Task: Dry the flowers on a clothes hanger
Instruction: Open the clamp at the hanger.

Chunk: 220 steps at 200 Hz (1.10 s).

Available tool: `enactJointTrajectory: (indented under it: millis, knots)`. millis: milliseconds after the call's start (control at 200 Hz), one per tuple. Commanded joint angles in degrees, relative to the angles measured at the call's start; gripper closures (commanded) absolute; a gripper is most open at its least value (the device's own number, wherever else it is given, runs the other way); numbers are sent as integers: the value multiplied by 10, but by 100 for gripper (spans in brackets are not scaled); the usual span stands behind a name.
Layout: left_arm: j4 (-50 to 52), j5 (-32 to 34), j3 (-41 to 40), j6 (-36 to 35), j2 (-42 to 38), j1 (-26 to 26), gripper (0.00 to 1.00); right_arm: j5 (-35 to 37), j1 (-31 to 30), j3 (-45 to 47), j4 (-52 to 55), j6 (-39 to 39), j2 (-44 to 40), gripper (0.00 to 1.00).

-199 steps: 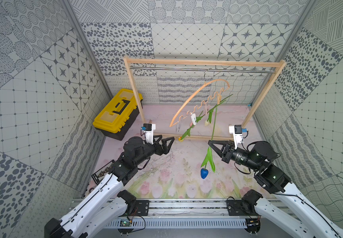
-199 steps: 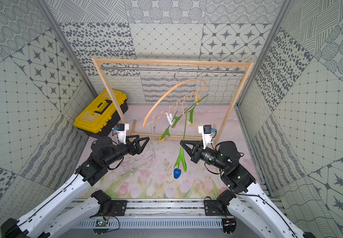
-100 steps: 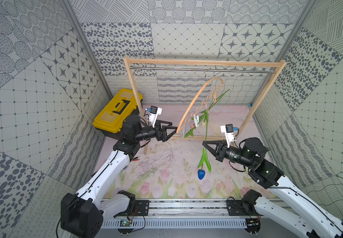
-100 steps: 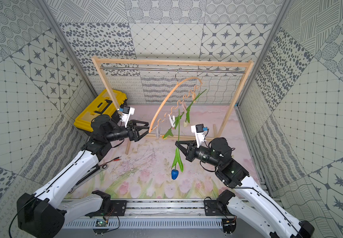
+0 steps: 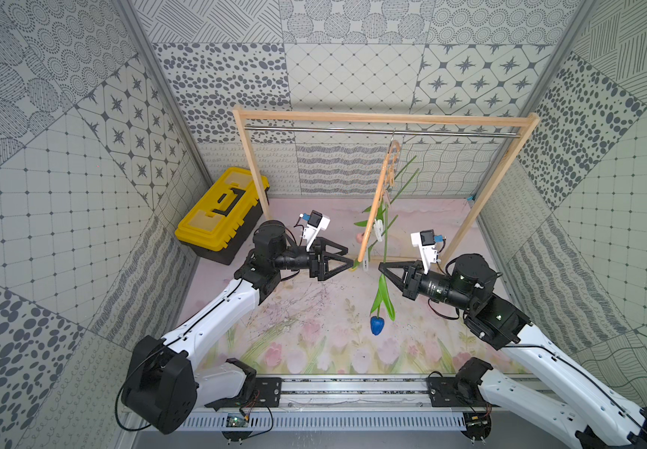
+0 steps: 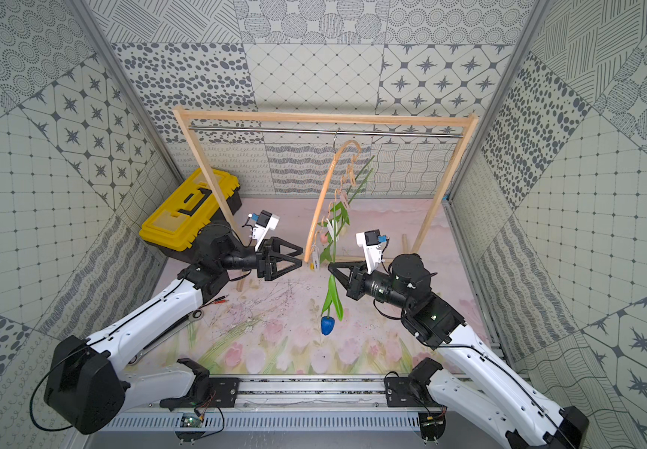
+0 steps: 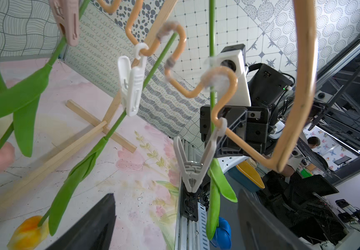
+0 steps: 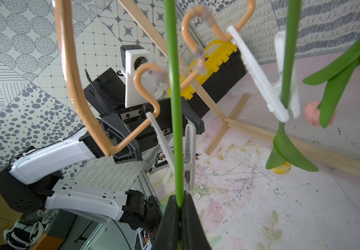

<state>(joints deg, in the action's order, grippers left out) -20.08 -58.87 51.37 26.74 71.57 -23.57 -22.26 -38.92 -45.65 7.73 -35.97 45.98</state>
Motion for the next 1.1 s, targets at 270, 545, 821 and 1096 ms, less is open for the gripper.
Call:
enactJointTrajectory:
  millis: [270, 545, 821, 1096]
  knots:
    - [-25, 190, 9, -127, -8, -124, 16, 21, -3, -28, 31, 25, 2, 100]
    - [-25, 230, 48, -164, 28, -152, 23, 31, -3, -33, 60, 41, -8, 100]
    - [-19, 172, 110, -160, 87, -155, 24, 44, -3, -57, 123, 79, -17, 100]
    - [-24, 101, 156, -130, 137, -157, 25, 71, -3, -93, 185, 114, -19, 100]
